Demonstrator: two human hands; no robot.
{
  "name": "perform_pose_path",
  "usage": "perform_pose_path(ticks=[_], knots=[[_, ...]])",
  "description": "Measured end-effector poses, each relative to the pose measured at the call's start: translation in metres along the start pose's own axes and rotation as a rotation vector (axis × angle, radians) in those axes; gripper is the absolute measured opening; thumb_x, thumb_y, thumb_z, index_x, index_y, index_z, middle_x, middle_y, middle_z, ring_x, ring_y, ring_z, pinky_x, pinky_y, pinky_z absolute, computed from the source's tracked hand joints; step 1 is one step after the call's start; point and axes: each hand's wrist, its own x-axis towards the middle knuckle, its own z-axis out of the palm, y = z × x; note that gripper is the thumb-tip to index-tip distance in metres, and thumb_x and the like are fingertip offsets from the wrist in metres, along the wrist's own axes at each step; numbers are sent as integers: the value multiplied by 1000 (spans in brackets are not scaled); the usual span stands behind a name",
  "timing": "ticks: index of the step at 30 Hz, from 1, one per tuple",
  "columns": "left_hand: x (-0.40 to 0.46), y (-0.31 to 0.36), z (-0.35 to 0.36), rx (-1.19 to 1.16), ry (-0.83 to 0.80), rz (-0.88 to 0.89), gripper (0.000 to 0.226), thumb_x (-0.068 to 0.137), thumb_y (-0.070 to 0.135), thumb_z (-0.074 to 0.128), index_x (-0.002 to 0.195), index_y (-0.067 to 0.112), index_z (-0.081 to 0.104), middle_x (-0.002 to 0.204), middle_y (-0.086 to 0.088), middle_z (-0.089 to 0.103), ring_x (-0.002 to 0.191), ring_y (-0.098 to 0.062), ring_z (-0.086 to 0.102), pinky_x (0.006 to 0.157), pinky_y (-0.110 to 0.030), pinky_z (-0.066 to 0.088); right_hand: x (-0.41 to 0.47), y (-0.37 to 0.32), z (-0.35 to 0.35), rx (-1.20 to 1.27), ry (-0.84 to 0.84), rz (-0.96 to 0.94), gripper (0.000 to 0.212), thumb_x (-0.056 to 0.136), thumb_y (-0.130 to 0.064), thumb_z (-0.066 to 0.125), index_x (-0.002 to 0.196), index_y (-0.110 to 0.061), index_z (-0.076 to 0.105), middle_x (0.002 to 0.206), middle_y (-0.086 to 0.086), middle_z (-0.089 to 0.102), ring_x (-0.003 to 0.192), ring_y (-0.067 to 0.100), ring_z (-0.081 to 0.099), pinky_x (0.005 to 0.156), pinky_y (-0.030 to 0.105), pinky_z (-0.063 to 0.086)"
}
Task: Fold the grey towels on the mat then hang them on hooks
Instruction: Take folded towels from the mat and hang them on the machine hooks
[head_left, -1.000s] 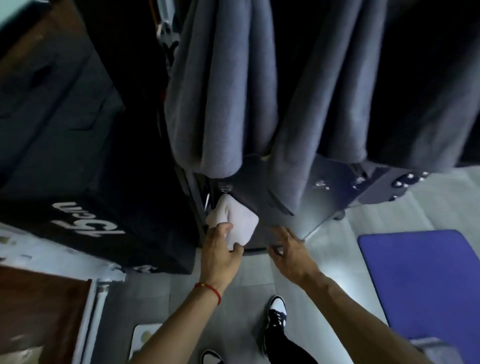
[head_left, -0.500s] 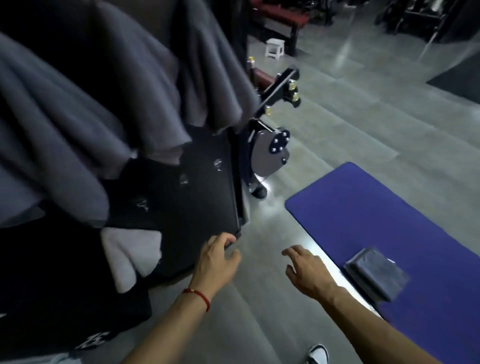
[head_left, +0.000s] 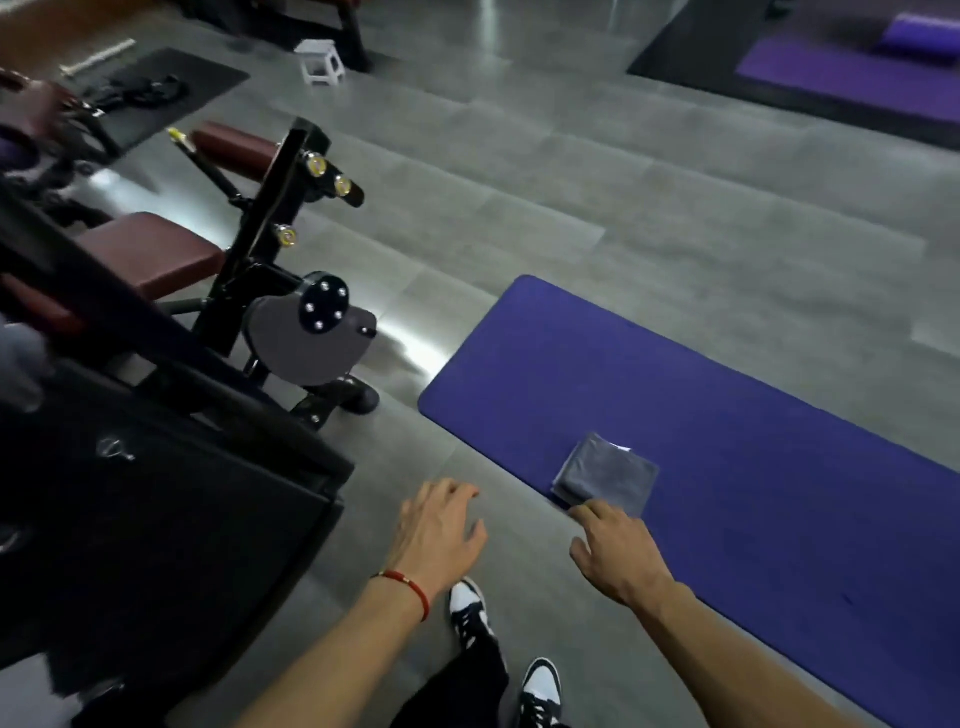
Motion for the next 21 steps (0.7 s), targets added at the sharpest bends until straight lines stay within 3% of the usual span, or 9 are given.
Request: perform_pose_path(ticks=[5, 8, 12, 16, 21], knots=[[91, 22, 21, -248, -128, -69, 38, 94, 29, 58, 131, 21, 55, 131, -3, 55, 127, -24, 47, 107, -34, 37, 48, 54, -17, -41, -68, 81, 46, 98, -34, 41, 143, -24, 46, 139, 2, 53, 123, 26, 53, 98, 42, 44], [138, 28, 36, -435, -198, -160, 36, 90, 21, 63, 126, 20, 60, 129, -2, 57, 125, -18, 51, 103, -24, 36, 81, 81, -19, -52, -103, 119, 44, 98, -34, 42, 140, -24, 48, 135, 3, 55, 122, 26, 53, 96, 43, 44], [196, 33, 67, -465, -202, -228, 39, 88, 19, 63, 127, 23, 61, 129, 2, 58, 128, -18, 49, 109, -30, 36, 136, 117, -6, -28, -179, 125, 43, 97, -31, 46, 139, -25, 51, 135, 4, 55, 121, 28, 53, 96, 43, 45], [252, 28, 123, -444, -173, -333, 44, 89, 16, 61, 131, 27, 58, 133, 4, 55, 130, -20, 41, 108, -28, 31, 223, 154, 44, 62, -276, 73, 45, 95, -28, 50, 139, -25, 55, 136, 5, 54, 124, 29, 52, 100, 44, 45], [320, 10, 221, -500, -100, -492, 42, 85, 17, 61, 127, 25, 63, 126, -1, 60, 121, -22, 52, 96, -24, 34, 338, 197, 141, 15, -426, 10, 44, 93, -24, 52, 136, -20, 56, 133, 10, 54, 125, 32, 50, 101, 44, 43]])
